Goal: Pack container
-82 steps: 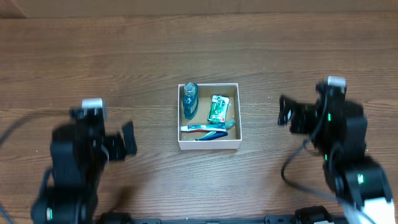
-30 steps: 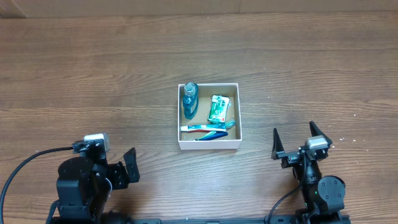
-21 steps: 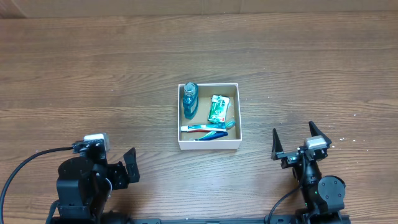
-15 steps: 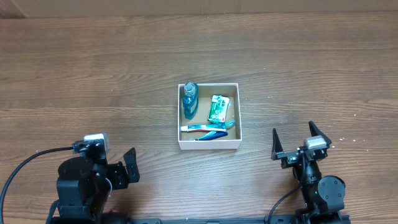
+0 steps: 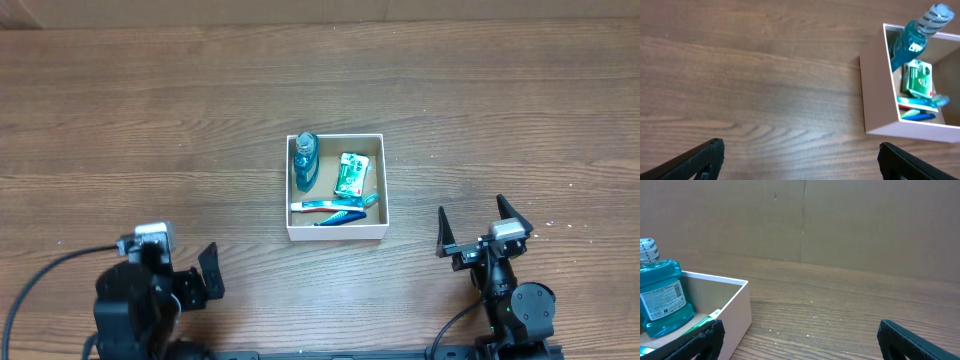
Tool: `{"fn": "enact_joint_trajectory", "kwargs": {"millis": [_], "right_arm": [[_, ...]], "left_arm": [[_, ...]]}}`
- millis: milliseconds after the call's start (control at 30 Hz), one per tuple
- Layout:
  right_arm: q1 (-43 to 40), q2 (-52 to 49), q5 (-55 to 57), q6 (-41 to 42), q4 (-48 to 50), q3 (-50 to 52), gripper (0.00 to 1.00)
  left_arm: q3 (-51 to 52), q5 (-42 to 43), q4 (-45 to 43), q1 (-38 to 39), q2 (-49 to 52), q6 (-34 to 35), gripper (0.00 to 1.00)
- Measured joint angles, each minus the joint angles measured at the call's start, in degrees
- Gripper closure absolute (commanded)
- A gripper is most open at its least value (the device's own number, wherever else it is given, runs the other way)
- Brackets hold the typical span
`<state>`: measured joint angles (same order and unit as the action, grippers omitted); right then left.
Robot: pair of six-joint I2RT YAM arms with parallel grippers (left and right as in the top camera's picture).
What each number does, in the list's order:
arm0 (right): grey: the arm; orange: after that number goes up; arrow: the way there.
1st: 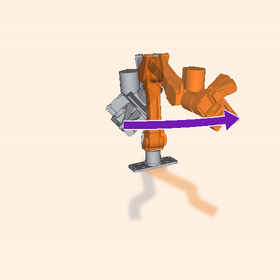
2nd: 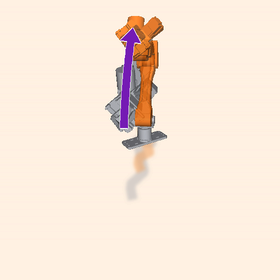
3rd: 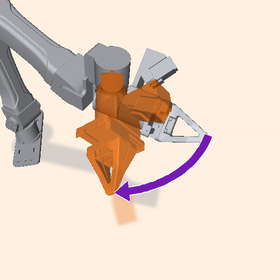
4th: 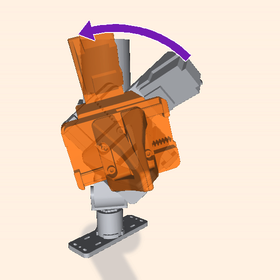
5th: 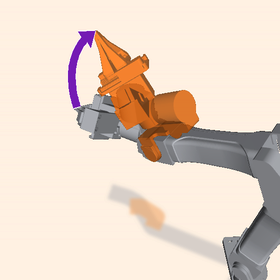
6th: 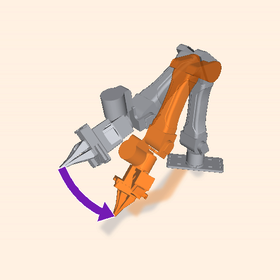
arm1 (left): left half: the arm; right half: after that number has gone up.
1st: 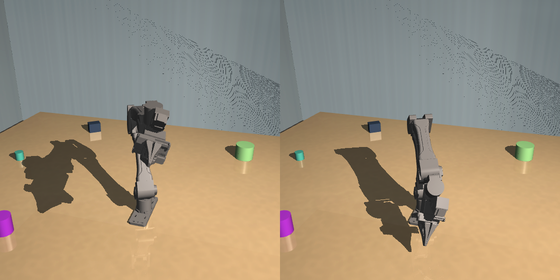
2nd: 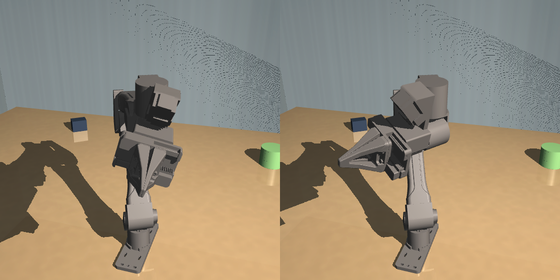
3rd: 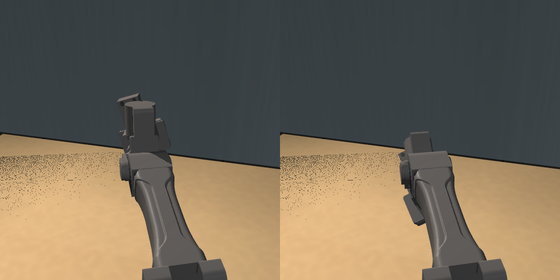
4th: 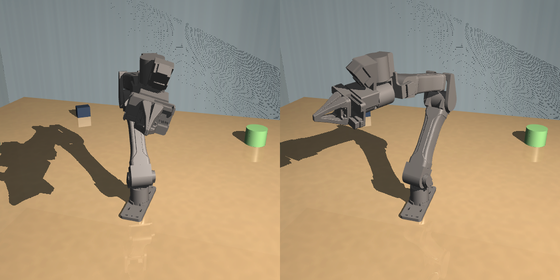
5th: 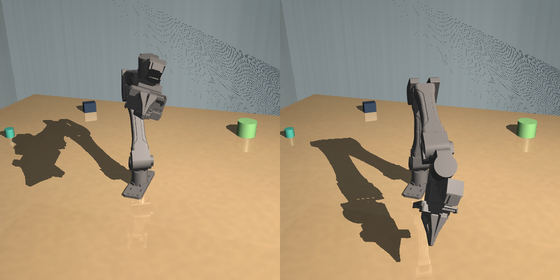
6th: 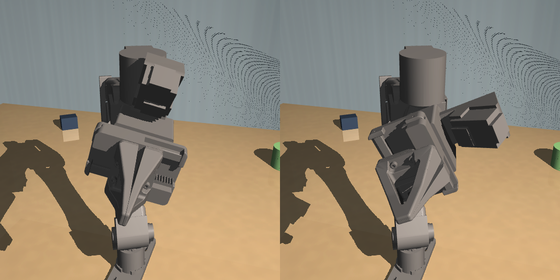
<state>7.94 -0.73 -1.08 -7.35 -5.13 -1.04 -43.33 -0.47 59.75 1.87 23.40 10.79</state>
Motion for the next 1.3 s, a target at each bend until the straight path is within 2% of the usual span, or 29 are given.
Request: {"fn": "enact_joint_trajectory", "kwargs": {"millis": [67,200,367,467,533,667,1300], "right_arm": [[0.0,0.0,0.0,0.0,0.0,0.0,0.00],[0.0,0.0,0.0,0.0,0.0,0.0,0.00],[0.0,0.0,0.0,-0.2,0.0,0.0,0.00],[0.0,0.0,0.0,-0.1,0.0,0.0,0.00],[0.0,0.0,0.0,-0.2,0.0,0.0,0.00],[0.0,0.0,0.0,-0.2,0.0,0.0,0.00],[0.0,0.0,0.0,-0.2,0.0,0.0,0.00]], "left_arm": [[5.5,-0.2,-4.4,0.0,-4.6,0.0,0.00],[20.1,-0.4,-21.1,0.0,-14.3,-0.4,0.00],[34.5,-0.6,-47.4,0.0,-20.0,-4.0,0.00],[39.8,-0.6,-56.3,0.0,-22.1,-6.6,0.00],[41.7,-0.7,-59.2,0.0,-22.4,-8.0,0.00],[42.8,-1.5,-55.4,0.0,-22.5,-9.5,0.00],[42.9,-1.5,-55.3,0.0,-22.5,-9.7,0.00]]}}
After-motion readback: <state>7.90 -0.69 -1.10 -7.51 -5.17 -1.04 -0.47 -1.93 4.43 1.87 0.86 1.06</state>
